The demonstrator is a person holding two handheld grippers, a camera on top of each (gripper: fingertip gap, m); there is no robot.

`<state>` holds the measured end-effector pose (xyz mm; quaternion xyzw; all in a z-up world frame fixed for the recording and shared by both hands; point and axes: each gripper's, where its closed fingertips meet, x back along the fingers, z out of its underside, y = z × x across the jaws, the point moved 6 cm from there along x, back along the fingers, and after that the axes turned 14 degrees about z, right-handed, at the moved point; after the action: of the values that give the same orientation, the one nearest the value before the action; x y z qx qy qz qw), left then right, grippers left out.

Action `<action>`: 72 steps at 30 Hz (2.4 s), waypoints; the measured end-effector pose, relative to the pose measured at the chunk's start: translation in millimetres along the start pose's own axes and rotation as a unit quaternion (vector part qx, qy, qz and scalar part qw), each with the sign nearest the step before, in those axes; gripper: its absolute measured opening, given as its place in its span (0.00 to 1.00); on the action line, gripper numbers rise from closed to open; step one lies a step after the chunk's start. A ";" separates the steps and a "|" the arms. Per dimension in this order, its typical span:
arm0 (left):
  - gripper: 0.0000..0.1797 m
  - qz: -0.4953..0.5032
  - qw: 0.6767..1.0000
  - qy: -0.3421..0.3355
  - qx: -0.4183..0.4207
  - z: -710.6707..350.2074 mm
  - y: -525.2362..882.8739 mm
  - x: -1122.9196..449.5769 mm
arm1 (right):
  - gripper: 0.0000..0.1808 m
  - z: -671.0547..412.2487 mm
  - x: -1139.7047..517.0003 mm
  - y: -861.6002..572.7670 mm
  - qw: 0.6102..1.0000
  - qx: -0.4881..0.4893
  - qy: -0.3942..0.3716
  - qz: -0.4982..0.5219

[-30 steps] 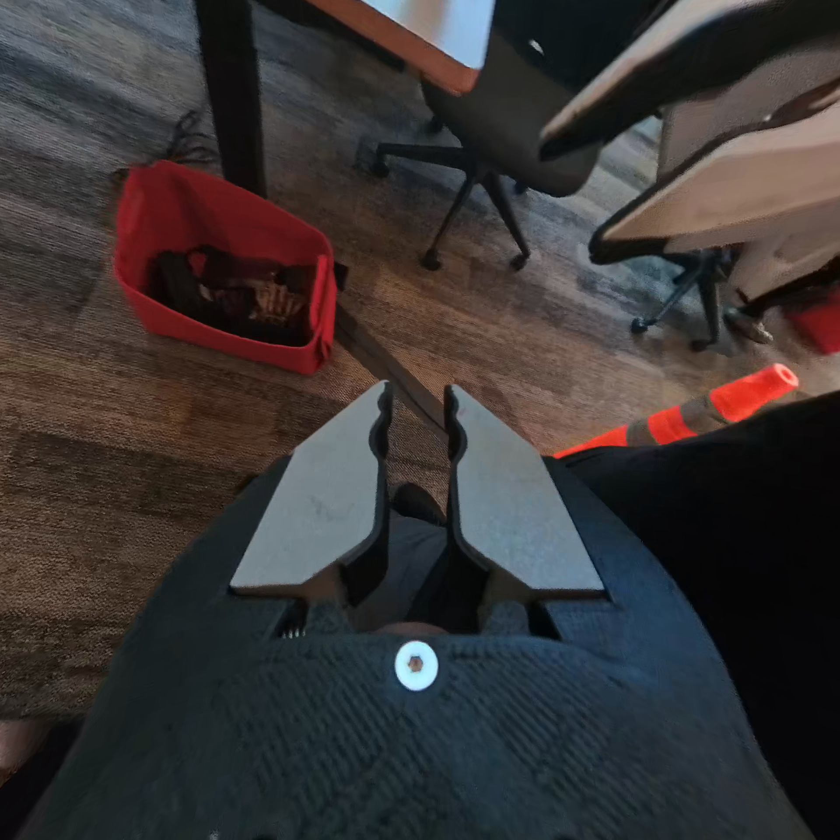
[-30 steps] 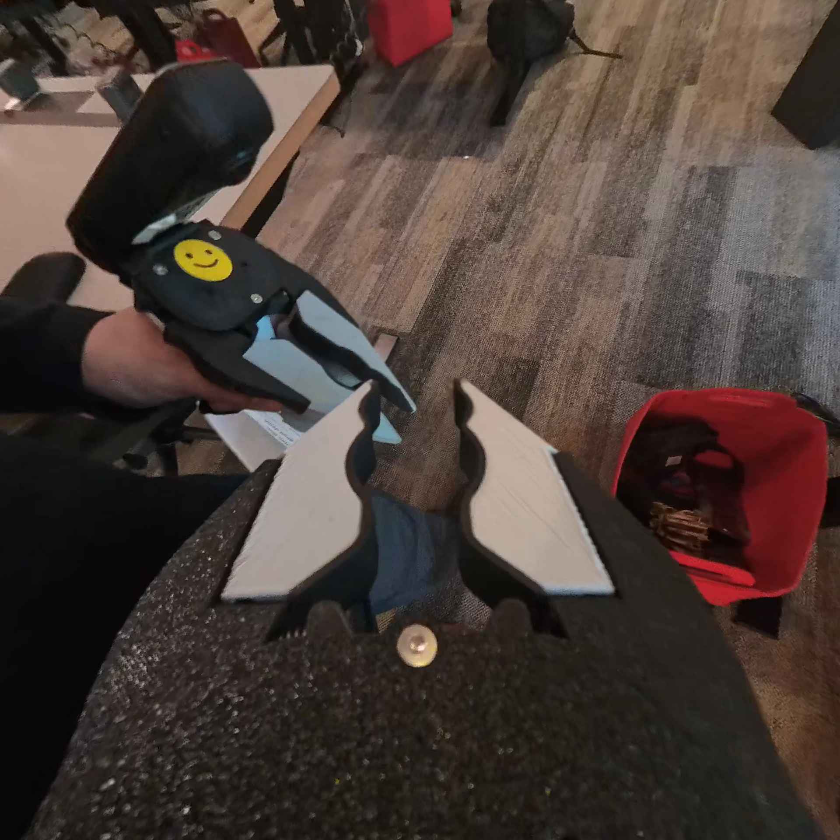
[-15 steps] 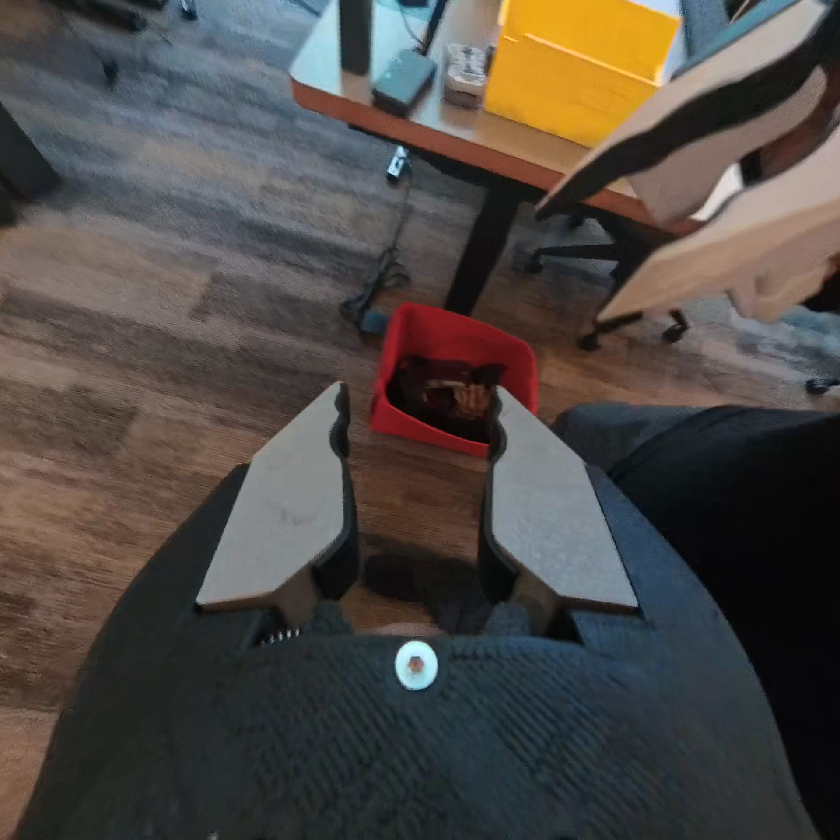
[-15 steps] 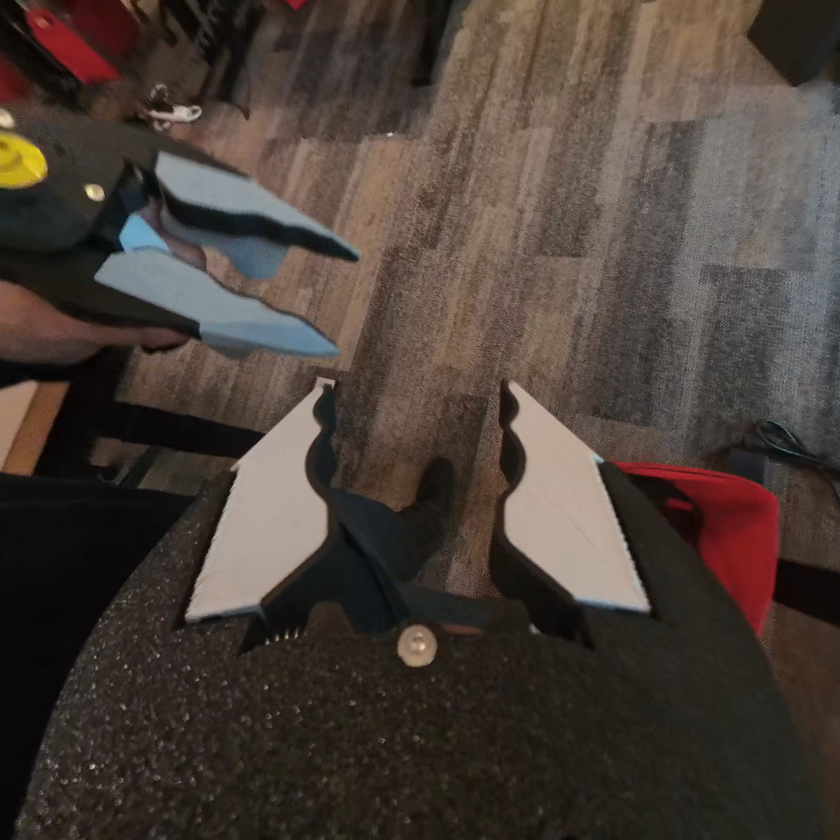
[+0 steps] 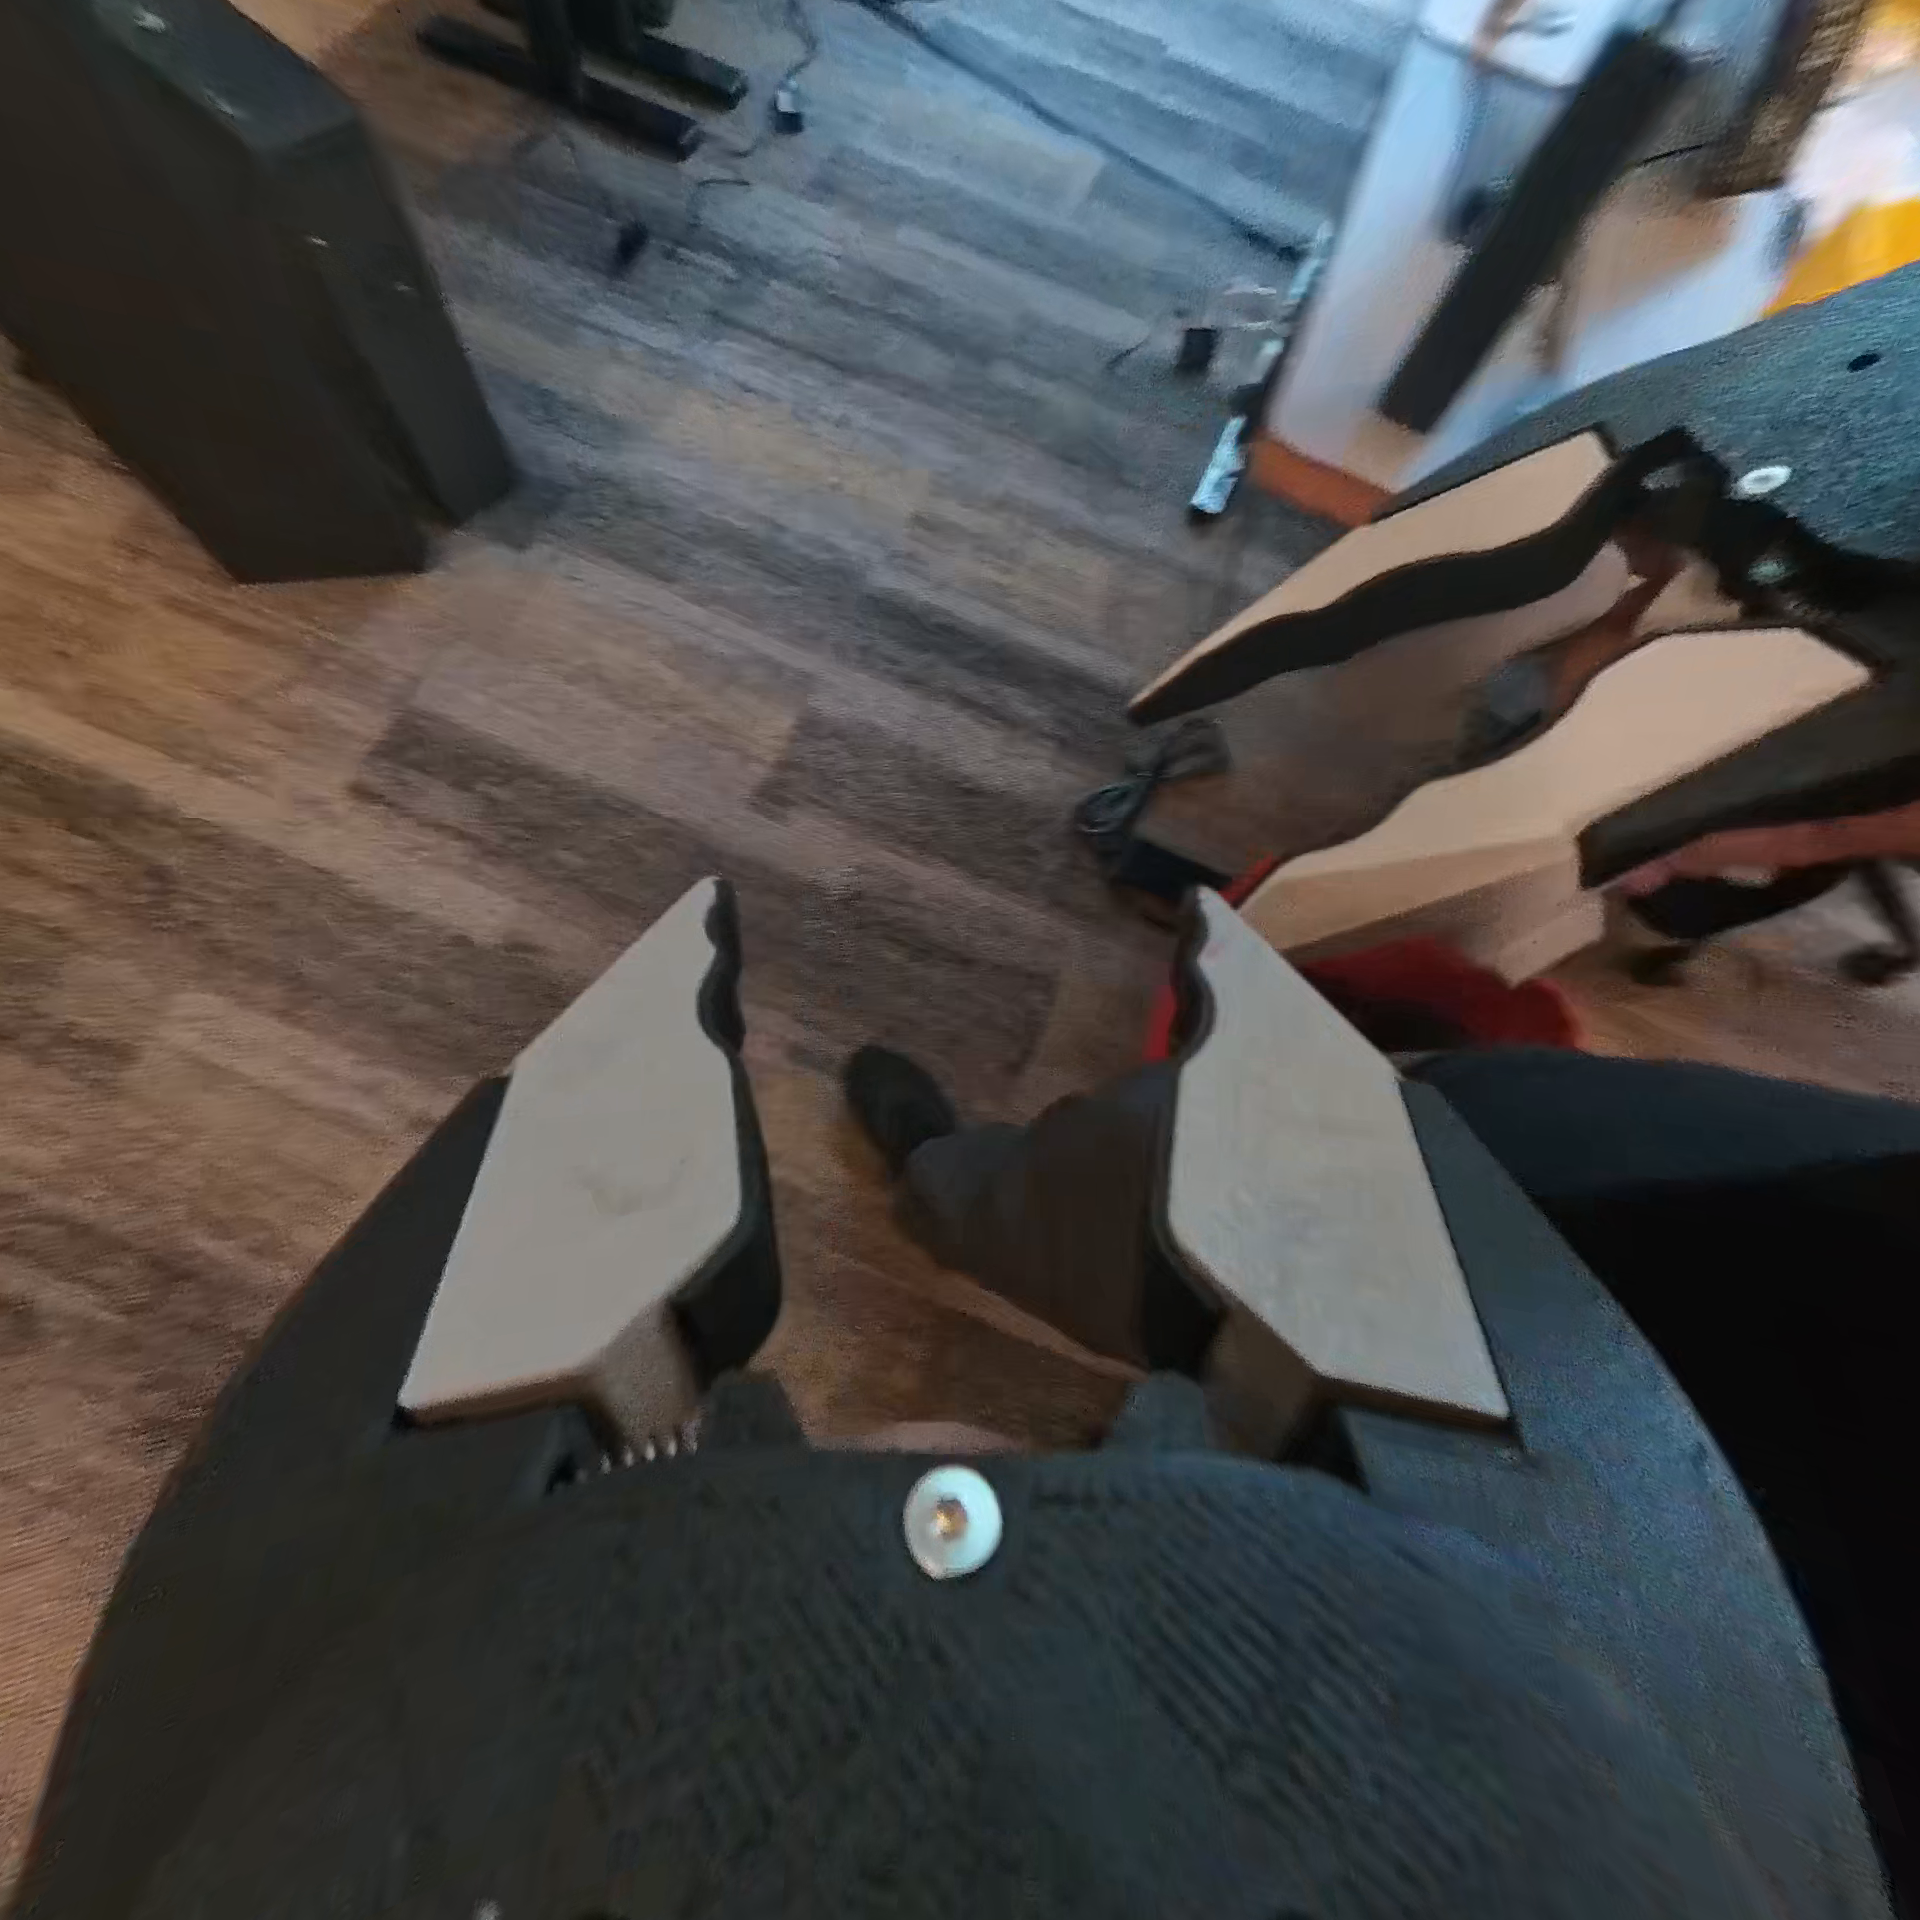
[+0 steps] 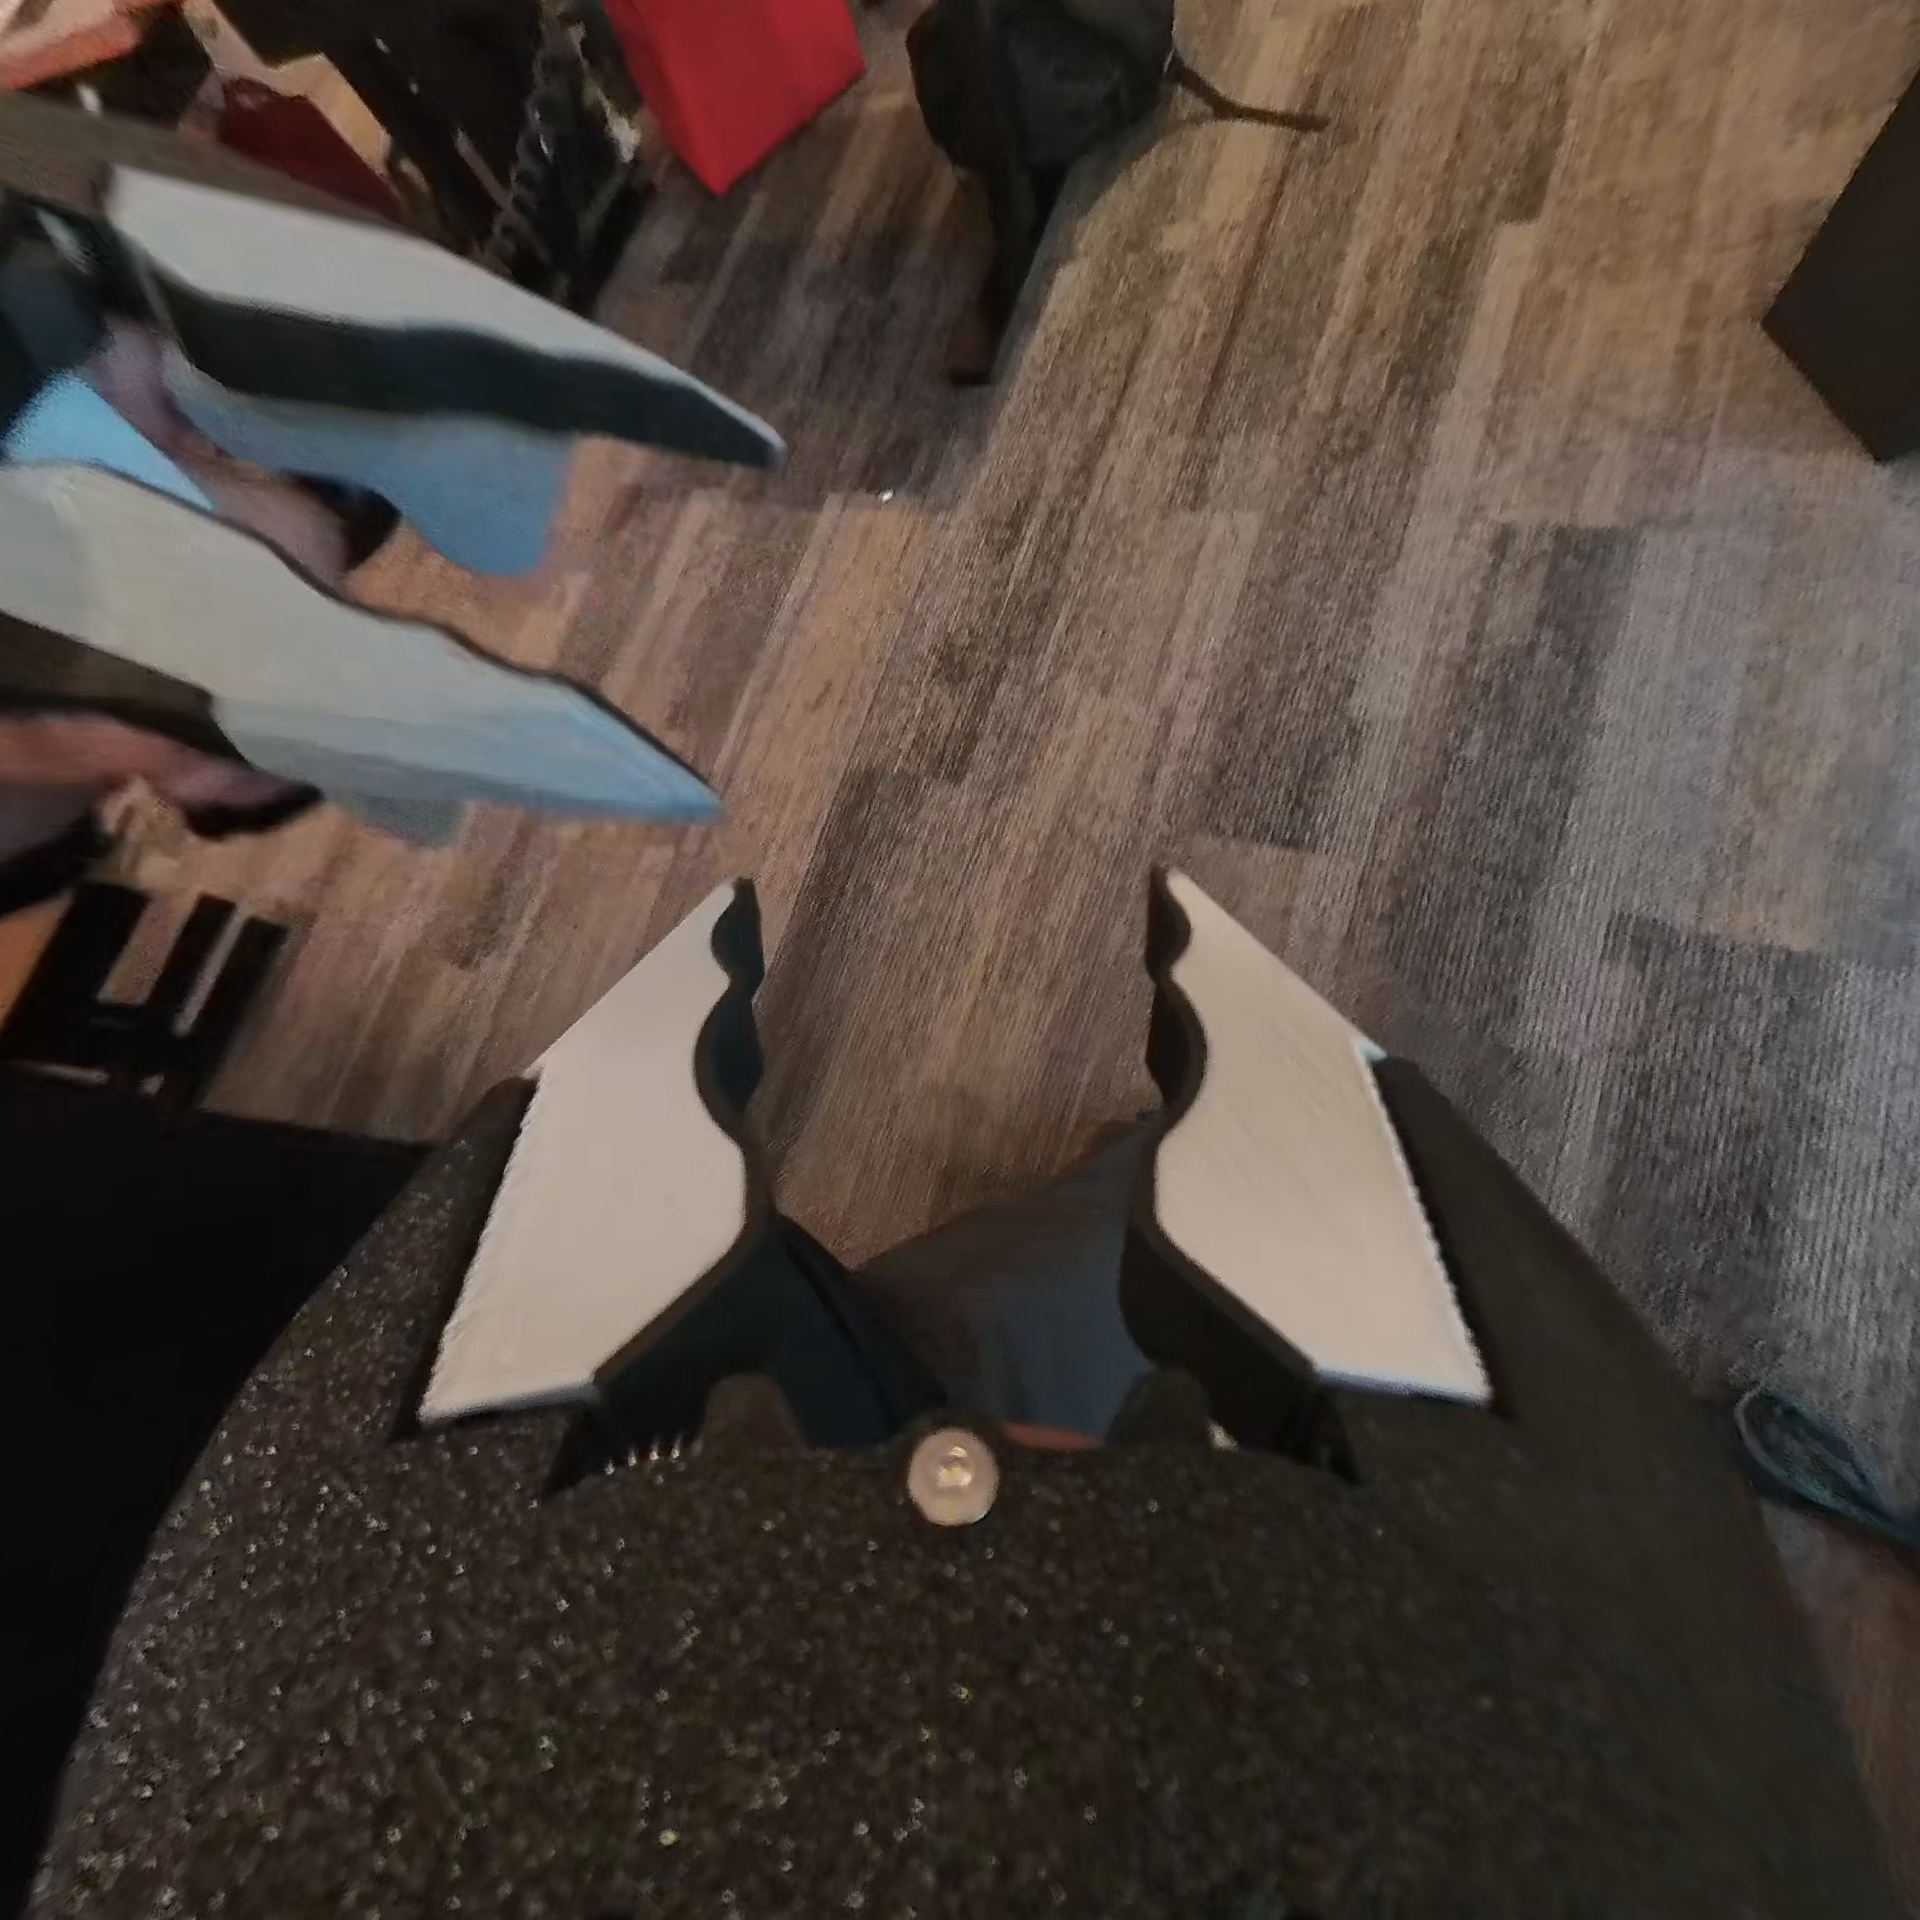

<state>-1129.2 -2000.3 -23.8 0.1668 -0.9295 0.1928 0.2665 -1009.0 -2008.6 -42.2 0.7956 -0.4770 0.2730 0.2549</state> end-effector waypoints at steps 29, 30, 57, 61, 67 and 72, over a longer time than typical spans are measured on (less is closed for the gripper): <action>0.35 0.424 0.841 0.237 -0.236 -220.9 366.9 -206.0 | 0.32 -203.5 -178.4 -182.4 0.866 -0.371 0.007 0.335; 0.36 0.437 0.827 0.250 -0.252 -224.9 364.6 -214.4 | 0.32 -199.6 -176.2 -173.7 0.856 -0.382 0.013 0.349; 0.35 0.668 0.529 0.123 -0.510 -45.0 -54.2 -47.0 | 0.34 78.0 6.0 166.2 0.546 -0.583 -0.090 0.595; 0.26 0.667 0.513 0.162 -0.516 0.9 -98.7 -24.7 | 0.34 120.0 58.3 216.4 0.522 -0.583 -0.075 0.618; 0.45 0.699 0.434 0.238 -0.516 83.0 -158.2 -21.3 | 0.44 188.8 113.6 250.5 0.474 -0.586 -0.040 0.656; 0.51 0.718 0.370 0.271 -0.524 137.1 -243.3 -29.0 | 0.46 250.8 151.2 273.1 0.388 -0.627 -0.037 0.674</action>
<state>-1064.6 -2267.3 -81.9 -0.7973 -0.4923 -0.1793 0.2998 -1146.5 -2382.7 -80.9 -0.1631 -0.9021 -0.0508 0.3964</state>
